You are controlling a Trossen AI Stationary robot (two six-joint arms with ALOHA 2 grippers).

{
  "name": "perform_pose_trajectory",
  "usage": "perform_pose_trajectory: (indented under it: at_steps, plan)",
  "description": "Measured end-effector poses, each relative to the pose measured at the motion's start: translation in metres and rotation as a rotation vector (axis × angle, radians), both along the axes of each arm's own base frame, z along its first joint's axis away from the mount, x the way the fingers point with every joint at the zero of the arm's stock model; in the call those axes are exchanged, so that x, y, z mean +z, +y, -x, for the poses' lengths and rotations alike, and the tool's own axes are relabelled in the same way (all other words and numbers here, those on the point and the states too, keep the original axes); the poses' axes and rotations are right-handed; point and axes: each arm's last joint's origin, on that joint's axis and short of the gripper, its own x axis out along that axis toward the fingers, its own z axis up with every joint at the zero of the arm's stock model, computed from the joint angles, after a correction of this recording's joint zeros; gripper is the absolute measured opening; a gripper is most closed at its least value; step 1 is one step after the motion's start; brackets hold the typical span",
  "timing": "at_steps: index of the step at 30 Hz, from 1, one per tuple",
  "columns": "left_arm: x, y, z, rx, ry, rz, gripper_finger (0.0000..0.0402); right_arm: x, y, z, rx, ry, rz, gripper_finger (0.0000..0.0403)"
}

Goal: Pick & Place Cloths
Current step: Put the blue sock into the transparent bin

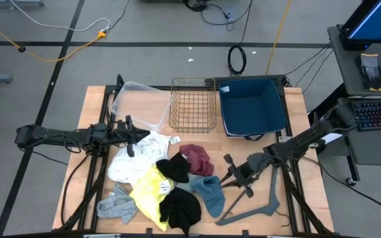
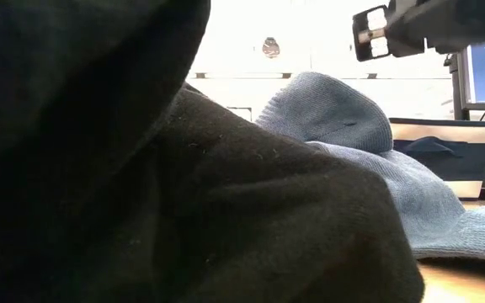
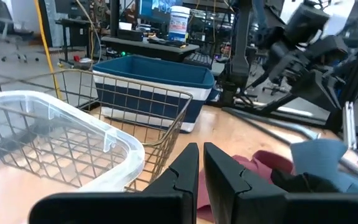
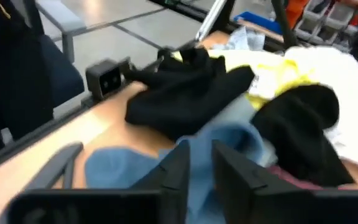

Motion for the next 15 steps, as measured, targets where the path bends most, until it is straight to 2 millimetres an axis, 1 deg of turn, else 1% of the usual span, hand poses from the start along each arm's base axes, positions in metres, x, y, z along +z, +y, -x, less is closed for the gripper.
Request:
perform_pose_trajectory:
  at_steps: [3,8,11,15]
  plan:
    - [0.000,0.000,0.000,0.001,-0.012,0.065,0.0026,0.003,0.011,-0.006,-0.042,-0.019,0.036,0.0130]
    - [0.001,-0.001,0.000,-0.030,-0.026,0.083,0.0026,-0.001,0.026,-0.020,-0.117,-0.018,0.101,0.0197]
    - [0.003,-0.005,0.000,-0.106,-0.044,0.083,0.0026,-0.008,0.031,-0.032,-0.177,-0.006,0.138,0.0220]
    - [0.009,-0.014,0.000,-0.281,-0.097,0.072,0.0026,-0.015,0.030,-0.045,-0.222,0.027,0.130,0.0236]
